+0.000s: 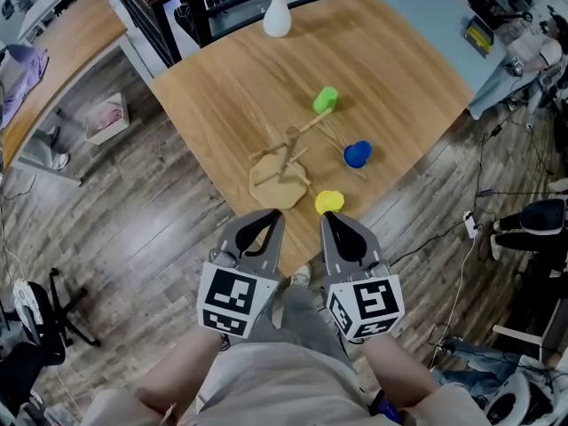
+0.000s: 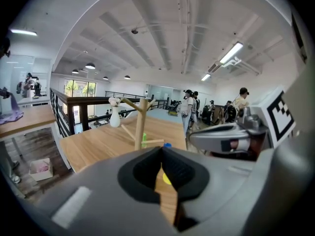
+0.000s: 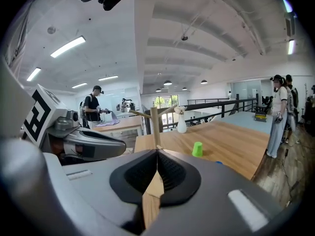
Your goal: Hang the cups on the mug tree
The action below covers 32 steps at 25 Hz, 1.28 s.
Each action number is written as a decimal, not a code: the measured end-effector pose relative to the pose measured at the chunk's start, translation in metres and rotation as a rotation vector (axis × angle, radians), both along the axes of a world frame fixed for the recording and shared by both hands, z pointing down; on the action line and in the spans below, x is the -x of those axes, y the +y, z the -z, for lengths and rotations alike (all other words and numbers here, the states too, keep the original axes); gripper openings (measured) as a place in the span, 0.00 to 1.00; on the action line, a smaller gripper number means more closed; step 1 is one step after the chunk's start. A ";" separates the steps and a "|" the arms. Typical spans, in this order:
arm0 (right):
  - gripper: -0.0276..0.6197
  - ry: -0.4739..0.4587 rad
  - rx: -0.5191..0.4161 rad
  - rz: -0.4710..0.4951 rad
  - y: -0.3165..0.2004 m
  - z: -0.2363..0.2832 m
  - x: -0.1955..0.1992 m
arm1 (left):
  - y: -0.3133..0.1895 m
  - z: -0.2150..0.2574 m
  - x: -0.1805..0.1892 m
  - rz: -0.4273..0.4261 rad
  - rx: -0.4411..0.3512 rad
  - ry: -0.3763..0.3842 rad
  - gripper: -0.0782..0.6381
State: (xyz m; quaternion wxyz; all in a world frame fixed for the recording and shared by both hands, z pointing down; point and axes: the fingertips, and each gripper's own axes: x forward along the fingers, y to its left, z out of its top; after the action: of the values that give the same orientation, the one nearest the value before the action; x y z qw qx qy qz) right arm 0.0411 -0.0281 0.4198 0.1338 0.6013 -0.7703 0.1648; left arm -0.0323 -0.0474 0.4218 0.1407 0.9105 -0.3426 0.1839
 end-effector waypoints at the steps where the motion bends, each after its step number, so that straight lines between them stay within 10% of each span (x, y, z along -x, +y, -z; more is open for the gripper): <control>1: 0.06 0.003 0.003 -0.005 -0.002 -0.003 -0.005 | -0.001 -0.003 -0.002 0.002 0.004 -0.003 0.11; 15: 0.41 0.074 0.184 -0.033 -0.025 -0.109 -0.059 | -0.017 -0.050 -0.025 0.014 0.076 -0.045 0.11; 32: 0.50 0.091 0.366 -0.033 -0.035 -0.219 -0.083 | -0.016 -0.131 -0.034 0.024 0.214 -0.110 0.11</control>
State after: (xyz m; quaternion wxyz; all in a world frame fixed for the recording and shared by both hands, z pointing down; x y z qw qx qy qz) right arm 0.1243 -0.0633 0.6386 0.2727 0.5866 -0.7106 0.2769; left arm 0.0022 -0.0634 0.5532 0.2206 0.8746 -0.3391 0.2673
